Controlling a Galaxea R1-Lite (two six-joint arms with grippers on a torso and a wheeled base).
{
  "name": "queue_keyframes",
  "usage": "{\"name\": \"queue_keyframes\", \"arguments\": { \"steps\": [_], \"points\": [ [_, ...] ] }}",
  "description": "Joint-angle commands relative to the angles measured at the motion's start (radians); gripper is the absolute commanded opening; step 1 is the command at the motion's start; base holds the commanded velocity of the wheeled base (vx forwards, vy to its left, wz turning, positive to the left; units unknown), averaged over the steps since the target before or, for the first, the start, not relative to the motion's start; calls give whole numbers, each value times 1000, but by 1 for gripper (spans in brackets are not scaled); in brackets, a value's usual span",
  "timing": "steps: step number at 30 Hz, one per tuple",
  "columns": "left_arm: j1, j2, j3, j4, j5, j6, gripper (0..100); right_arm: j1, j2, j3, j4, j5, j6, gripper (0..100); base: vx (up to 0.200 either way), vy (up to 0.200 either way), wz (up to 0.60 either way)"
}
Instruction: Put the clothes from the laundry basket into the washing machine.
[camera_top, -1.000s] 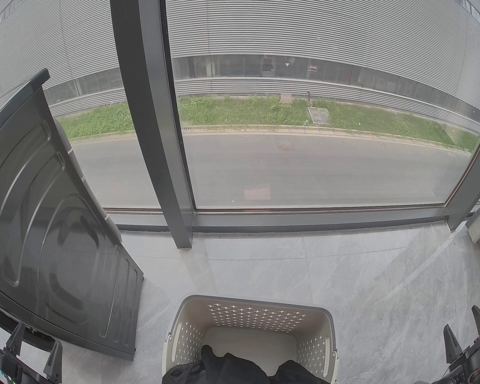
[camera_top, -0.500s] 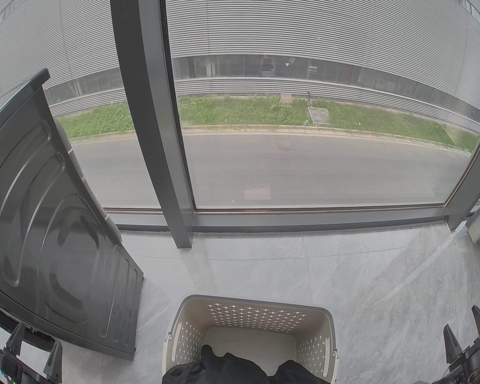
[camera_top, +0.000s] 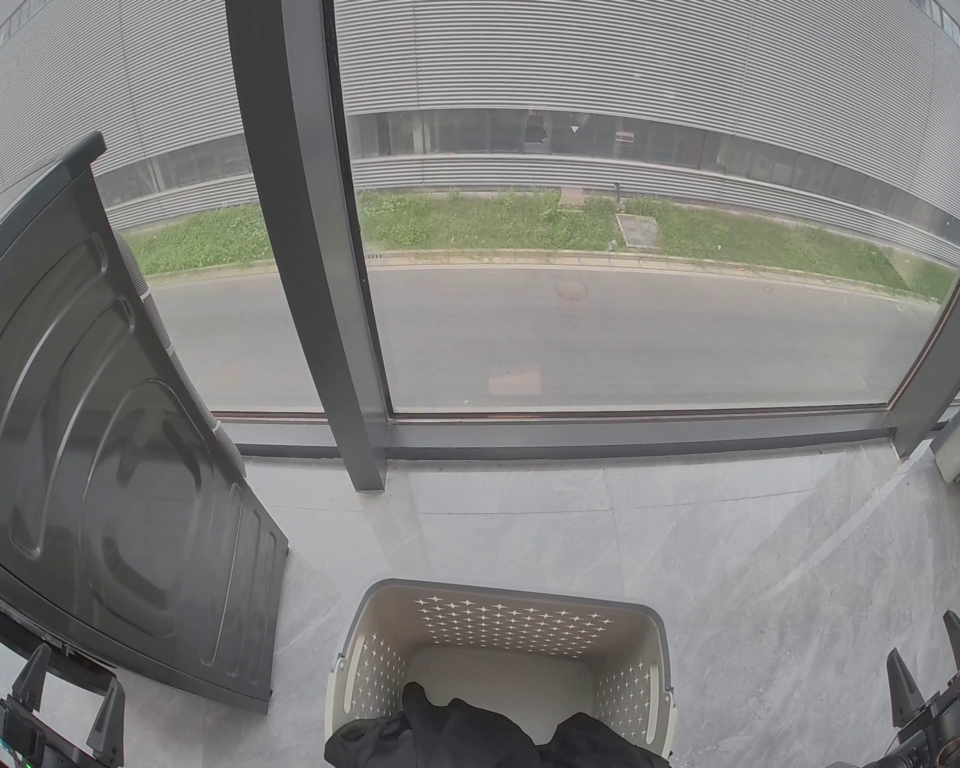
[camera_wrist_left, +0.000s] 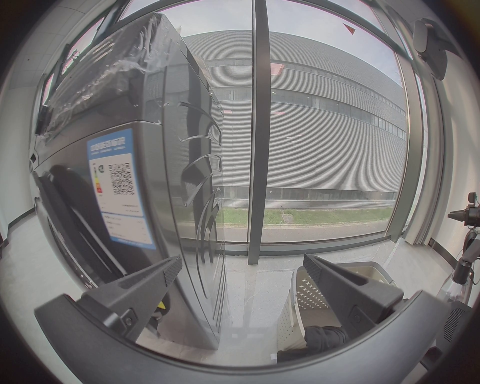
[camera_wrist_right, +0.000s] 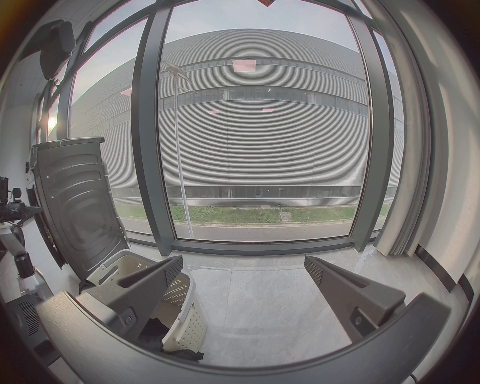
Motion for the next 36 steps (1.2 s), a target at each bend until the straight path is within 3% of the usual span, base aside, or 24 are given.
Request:
{"name": "queue_keyframes", "arguments": {
  "steps": [1, 30, 36],
  "points": [
    [0, -13, 15, -1, 0, 0, 100, 0, -16, 18, -1, 0, 0, 100, -200, 0, 0],
    [0, -13, 15, -1, 0, 1, 100, 0, -16, 18, -1, 0, 0, 100, -200, 0, 0],
    [0, -13, 15, -1, 0, 0, 100, 0, -16, 18, -1, 0, 0, 100, 0, 0, 0]
  ]
}}
